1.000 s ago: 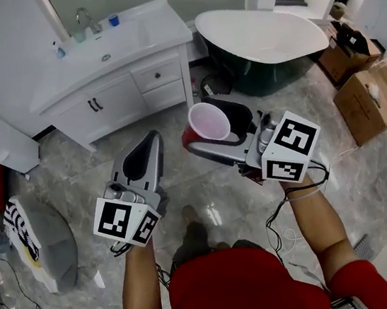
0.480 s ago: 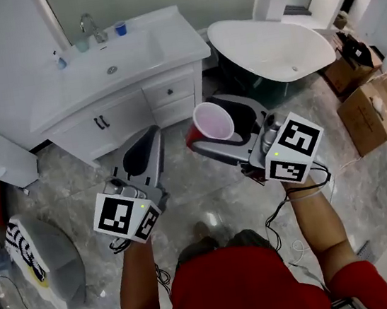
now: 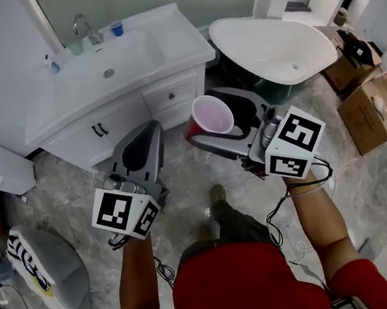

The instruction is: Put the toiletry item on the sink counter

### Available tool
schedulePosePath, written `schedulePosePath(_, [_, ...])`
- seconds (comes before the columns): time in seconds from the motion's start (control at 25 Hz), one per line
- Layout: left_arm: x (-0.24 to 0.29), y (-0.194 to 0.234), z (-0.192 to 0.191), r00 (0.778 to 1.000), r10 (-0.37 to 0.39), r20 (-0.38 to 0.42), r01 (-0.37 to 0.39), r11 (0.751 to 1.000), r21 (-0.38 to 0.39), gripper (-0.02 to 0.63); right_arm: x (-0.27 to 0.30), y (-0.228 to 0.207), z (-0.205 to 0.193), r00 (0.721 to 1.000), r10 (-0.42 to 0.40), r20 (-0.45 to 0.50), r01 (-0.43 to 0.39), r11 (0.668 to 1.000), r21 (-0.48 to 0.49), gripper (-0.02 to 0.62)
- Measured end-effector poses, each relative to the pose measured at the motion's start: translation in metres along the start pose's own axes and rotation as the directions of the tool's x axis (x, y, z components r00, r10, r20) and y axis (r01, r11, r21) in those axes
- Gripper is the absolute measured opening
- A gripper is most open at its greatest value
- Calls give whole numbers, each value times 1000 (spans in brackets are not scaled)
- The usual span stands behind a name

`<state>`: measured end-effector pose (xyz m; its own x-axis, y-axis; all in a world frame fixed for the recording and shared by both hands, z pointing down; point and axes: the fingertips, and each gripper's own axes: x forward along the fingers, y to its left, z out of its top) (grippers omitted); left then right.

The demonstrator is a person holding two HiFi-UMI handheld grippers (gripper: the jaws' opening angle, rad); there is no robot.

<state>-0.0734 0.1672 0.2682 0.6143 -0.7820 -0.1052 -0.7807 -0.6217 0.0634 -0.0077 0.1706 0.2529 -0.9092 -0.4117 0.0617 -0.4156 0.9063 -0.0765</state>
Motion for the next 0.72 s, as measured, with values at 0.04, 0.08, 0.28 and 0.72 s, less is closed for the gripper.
schedulePosePath(0.04, [5,5,-2,1000,0,-2,0,1000,-1,17,4,-7,-2,1000,0,-3,0,1000,0,345])
schedulePosePath(0.08, [10,11,-4,1000,1,-3,-1,1000,-2,17,9,-14,-3,1000,2,-5,-2,1000,1,345])
schedulePosePath(0.28, [43,48,-9,1000,19,-8,-19,1000,2,17,37,-58,-2,1000,20,-6,-20,1000,-11,345])
schedulePosePath(0.72, [158,128,-22,997,62,-37,-62,998,10,17,83,-191,5,998,58,-20,-58,998,-26,345])
